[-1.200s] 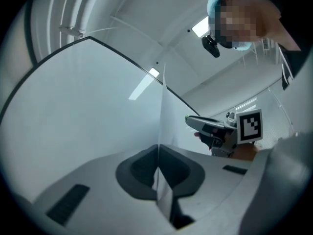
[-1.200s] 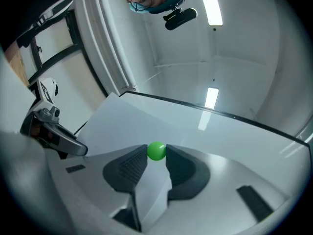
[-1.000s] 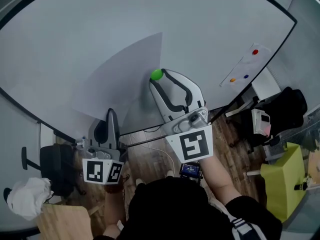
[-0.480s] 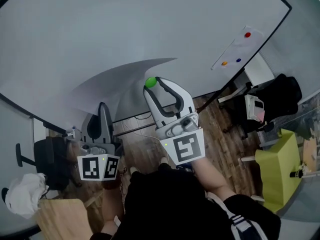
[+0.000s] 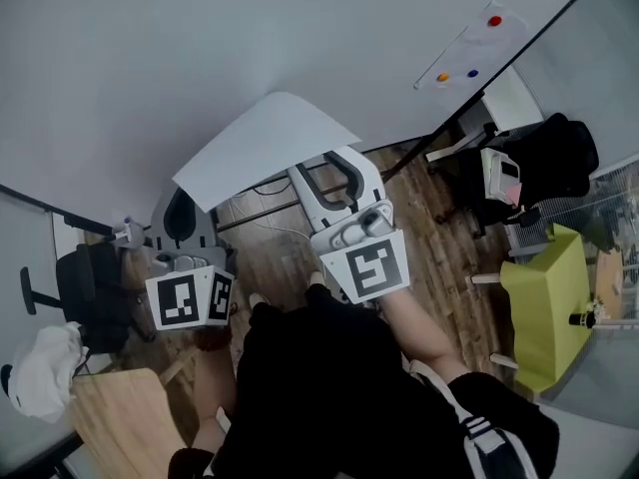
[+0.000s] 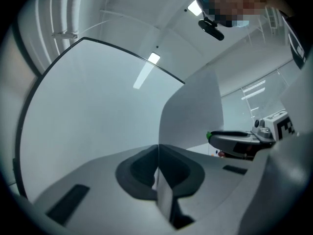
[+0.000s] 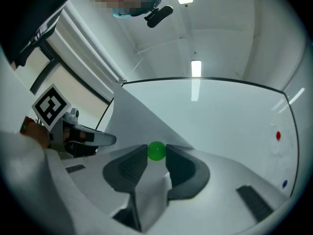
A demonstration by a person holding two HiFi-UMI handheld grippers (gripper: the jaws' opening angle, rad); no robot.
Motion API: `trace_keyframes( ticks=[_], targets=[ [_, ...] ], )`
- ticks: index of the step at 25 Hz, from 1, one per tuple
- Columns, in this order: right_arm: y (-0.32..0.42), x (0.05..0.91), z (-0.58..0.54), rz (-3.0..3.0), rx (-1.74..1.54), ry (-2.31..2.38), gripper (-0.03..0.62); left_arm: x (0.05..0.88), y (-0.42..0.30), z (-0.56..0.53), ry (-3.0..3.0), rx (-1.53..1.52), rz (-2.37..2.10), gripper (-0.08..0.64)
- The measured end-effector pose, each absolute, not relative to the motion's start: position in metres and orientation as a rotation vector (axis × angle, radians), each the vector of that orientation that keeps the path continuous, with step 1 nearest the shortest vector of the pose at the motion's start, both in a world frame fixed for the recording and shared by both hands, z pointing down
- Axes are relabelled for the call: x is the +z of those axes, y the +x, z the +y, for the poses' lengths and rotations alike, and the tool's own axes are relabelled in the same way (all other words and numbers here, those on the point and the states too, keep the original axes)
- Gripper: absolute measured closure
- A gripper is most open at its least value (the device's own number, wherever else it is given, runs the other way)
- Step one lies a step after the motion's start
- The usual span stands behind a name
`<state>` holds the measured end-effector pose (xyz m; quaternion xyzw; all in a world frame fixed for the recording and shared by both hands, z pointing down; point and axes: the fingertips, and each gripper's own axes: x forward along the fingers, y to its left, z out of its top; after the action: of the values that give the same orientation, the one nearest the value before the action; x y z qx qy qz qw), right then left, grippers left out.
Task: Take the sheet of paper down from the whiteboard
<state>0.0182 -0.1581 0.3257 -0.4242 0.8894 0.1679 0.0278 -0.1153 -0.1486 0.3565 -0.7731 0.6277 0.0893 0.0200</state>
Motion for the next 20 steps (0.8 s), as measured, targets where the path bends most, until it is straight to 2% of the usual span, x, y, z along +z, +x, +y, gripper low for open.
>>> trace_keyframes(
  ticks=[10, 20],
  targets=[
    [0.023, 0.363, -0.145, 2.785, 0.418, -1.31, 0.477, 0.399, -0.1, -0.146, -2.55, 0.235, 1.998, 0.551],
    [0.019, 0.388, -0.133, 2.8, 0.353, -1.265, 0.477, 0.446, -0.129, -0.132, -2.641, 0.412, 2.225, 0.551]
  ],
)
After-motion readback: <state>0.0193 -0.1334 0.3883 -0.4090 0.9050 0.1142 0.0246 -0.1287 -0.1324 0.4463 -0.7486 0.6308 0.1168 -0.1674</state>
